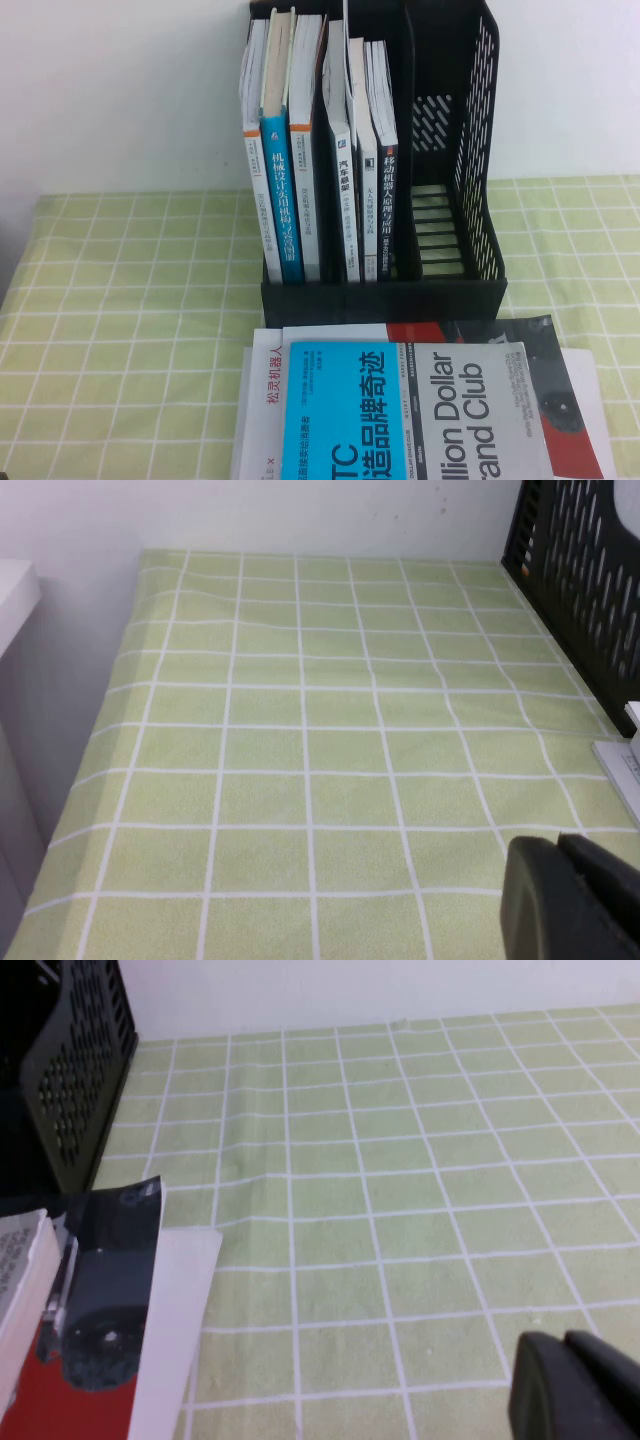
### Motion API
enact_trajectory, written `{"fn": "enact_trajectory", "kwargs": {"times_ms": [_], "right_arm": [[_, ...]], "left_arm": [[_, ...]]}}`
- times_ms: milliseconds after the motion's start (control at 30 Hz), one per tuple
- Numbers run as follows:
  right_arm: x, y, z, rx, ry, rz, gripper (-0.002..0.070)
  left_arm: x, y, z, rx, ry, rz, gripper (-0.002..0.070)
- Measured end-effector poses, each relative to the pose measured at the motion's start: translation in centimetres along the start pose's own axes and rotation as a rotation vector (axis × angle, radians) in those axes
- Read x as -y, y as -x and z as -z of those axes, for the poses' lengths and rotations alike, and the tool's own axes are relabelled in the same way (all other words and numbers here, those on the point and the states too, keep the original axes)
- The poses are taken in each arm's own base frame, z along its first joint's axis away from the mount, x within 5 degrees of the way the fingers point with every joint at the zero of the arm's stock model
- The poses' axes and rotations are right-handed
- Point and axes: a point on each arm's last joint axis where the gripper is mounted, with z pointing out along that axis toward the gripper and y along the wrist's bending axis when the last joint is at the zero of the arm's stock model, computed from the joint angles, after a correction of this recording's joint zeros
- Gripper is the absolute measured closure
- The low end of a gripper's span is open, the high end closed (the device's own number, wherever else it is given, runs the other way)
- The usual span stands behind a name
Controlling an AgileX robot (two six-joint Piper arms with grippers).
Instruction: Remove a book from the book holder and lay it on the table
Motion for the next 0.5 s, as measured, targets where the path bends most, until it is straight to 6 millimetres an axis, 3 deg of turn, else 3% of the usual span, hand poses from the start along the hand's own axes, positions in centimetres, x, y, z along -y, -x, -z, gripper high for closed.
{"fn": "enact_trajectory", "kwargs": {"times_ms": [500], "right_arm": [[0.00, 0.00, 0.00, 0.000, 0.000, 0.000, 0.0678]], "left_arm": [[0.02, 0.00, 0.00, 0.000, -0.002, 0.006, 0.0678]]}}
